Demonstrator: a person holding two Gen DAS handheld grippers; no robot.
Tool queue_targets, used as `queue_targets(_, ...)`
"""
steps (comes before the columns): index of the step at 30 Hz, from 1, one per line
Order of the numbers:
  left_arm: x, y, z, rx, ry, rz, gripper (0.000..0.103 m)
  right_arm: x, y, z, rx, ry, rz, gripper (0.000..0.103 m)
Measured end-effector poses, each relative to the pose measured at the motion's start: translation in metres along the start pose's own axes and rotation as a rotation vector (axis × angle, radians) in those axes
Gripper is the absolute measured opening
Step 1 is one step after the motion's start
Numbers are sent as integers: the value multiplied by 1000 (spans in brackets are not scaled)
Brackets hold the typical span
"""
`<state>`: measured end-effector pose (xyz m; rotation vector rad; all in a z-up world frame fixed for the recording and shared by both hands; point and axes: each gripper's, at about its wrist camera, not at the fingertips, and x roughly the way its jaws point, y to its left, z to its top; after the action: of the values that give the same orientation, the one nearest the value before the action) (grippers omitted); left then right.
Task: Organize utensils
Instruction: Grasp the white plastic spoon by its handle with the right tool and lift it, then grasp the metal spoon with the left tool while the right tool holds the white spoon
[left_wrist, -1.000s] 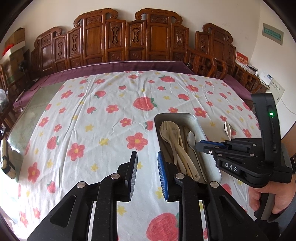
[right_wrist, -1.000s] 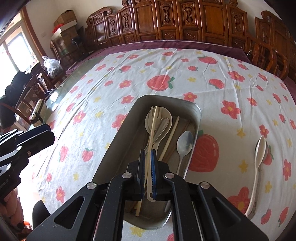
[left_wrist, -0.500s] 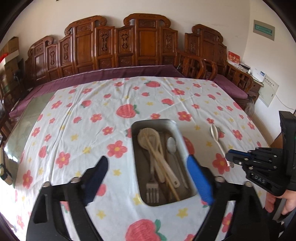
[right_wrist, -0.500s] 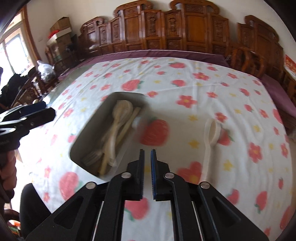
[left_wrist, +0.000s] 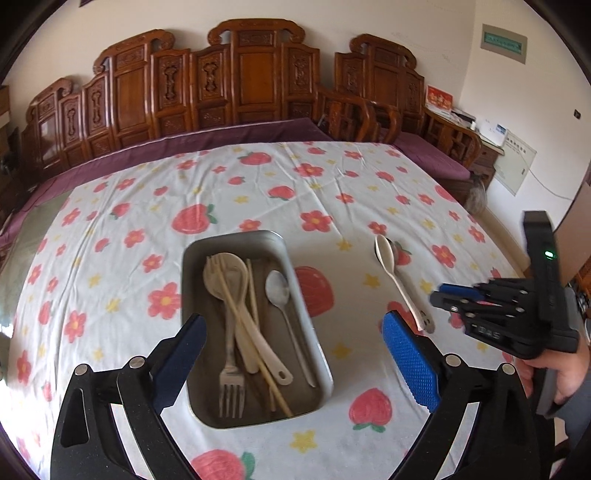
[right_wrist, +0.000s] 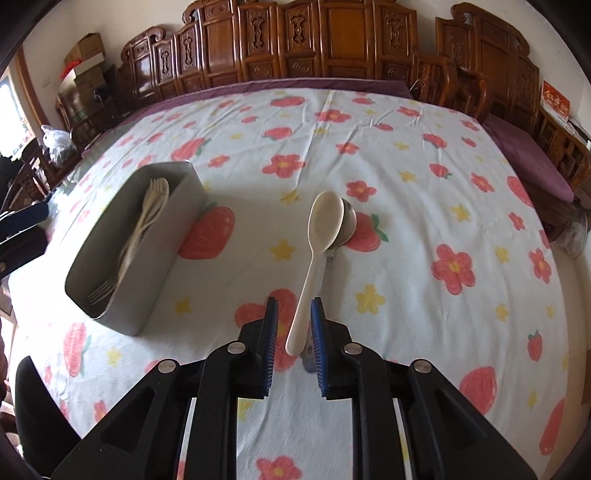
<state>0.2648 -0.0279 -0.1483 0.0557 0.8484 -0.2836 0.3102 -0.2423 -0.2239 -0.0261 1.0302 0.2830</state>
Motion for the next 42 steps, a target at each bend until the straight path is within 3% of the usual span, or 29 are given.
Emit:
queue_targets(18,7,-11,-2,13,17,-21,92,72,3,36,-70,113,-76,19)
queue_targets(23,11,-16,-3,15,25,-29,92,74,7,38,-80,120,-87,9)
queue_targets(33,27,-41,7,41,42,-46,92,13,-19,17,67,4,12,8)
queue_targets(42,59,-79,21,61,89,-79,92,-16,-52,-23,98,-7,-8,8)
